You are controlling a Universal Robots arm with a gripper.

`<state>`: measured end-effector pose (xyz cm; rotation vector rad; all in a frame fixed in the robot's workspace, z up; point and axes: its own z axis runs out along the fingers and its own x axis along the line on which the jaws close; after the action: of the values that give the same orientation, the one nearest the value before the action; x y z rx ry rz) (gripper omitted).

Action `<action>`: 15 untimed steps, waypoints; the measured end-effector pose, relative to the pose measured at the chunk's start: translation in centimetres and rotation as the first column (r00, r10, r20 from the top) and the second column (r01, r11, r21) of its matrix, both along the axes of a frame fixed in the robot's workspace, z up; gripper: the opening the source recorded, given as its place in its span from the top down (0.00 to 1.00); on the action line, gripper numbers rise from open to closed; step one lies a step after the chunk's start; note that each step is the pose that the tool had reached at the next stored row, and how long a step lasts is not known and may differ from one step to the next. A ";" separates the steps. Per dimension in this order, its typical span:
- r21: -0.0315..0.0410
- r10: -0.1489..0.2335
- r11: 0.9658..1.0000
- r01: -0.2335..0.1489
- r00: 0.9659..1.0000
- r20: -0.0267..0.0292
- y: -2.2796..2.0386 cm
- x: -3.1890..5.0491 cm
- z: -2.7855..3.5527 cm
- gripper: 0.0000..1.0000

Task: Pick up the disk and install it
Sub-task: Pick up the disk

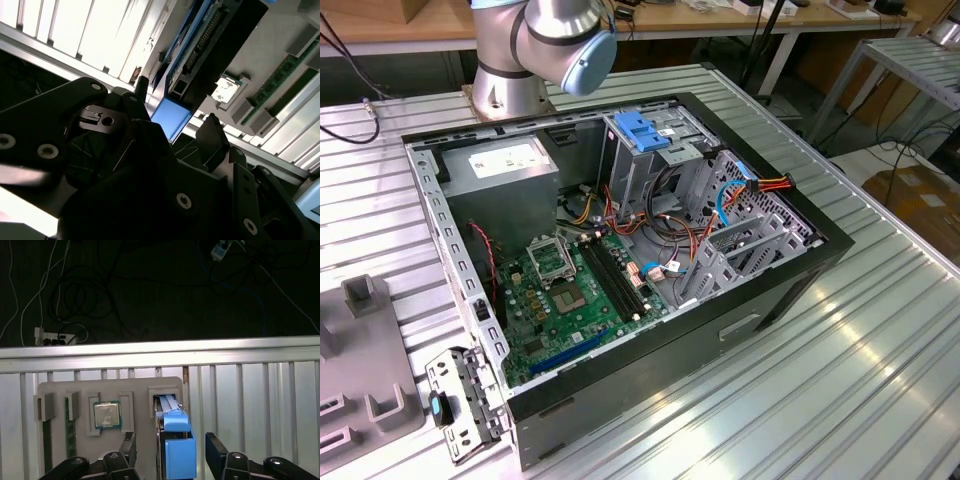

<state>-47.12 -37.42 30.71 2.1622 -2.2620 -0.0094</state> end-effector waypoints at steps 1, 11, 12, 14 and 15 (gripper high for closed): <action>0.000 0.000 1.000 0.000 1.000 0.000 0.00 -0.02 -0.18 0.34; 0.004 0.004 1.000 -0.004 1.000 0.004 -0.01 -0.19 -1.08 0.42; 0.004 0.005 1.000 -0.005 1.000 0.004 -0.01 -0.19 -1.12 0.42; 0.004 0.006 1.000 -0.006 1.000 0.004 -0.01 -0.20 -1.15 0.42; 0.004 0.006 1.000 -0.006 1.000 0.004 -0.01 -0.20 -1.18 0.44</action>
<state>-47.32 -37.43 29.54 2.1732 -2.2592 -0.0099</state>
